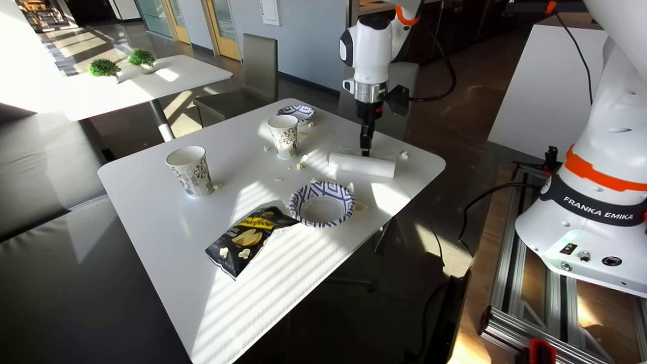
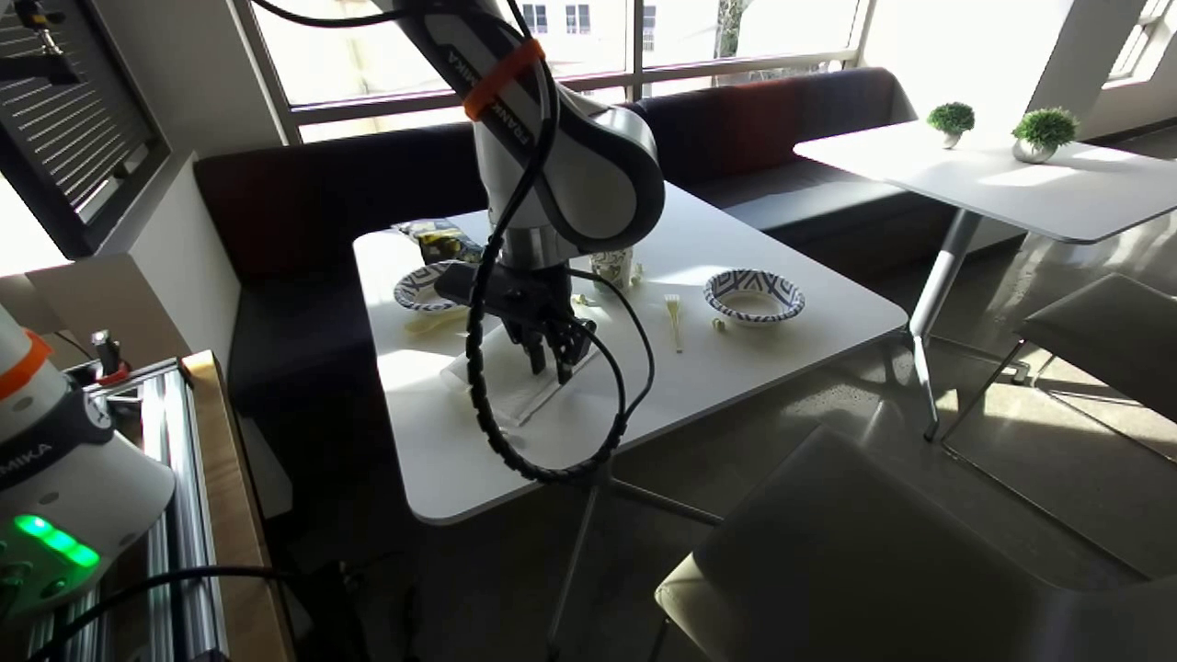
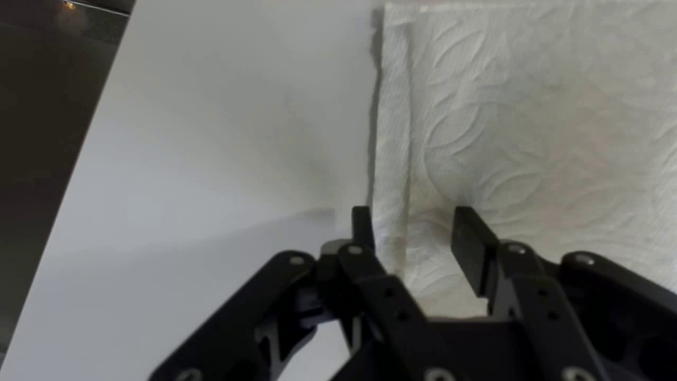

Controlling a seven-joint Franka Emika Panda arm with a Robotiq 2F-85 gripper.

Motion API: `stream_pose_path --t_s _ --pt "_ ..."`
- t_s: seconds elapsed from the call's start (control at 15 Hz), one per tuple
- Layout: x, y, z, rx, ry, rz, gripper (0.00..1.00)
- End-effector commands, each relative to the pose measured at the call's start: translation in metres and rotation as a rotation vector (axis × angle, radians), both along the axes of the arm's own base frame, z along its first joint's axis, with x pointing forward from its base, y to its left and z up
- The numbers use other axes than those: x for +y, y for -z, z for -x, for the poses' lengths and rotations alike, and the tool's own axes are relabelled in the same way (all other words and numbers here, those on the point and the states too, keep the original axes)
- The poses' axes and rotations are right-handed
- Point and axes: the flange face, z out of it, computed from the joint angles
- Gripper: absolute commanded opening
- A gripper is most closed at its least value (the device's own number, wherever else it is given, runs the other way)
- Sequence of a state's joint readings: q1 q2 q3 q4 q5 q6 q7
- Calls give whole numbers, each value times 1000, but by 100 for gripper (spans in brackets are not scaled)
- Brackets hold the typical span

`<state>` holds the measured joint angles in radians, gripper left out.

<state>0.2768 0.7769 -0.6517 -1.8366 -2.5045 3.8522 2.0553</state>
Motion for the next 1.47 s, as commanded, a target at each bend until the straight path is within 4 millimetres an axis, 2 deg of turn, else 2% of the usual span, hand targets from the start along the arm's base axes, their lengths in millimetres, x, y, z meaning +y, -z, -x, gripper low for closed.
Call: stream_pose_path --t_s 0.0,0.27,0.4,0.67,0.8,1.0,1.4 --pt "-7 4 5 -28 11 16 41" --pt "-12 8 2 -55 -16 2 40" --pt "-13 10 1 -58 -43 -38 46" --pt "-17 19 -1 -64 -93 -130 51" --pt "-22 23 1 -60 -109 -170 51" --pt "-25 27 2 -60 -138 -209 46" --pt "-11 33 4 -38 -213 -244 45"
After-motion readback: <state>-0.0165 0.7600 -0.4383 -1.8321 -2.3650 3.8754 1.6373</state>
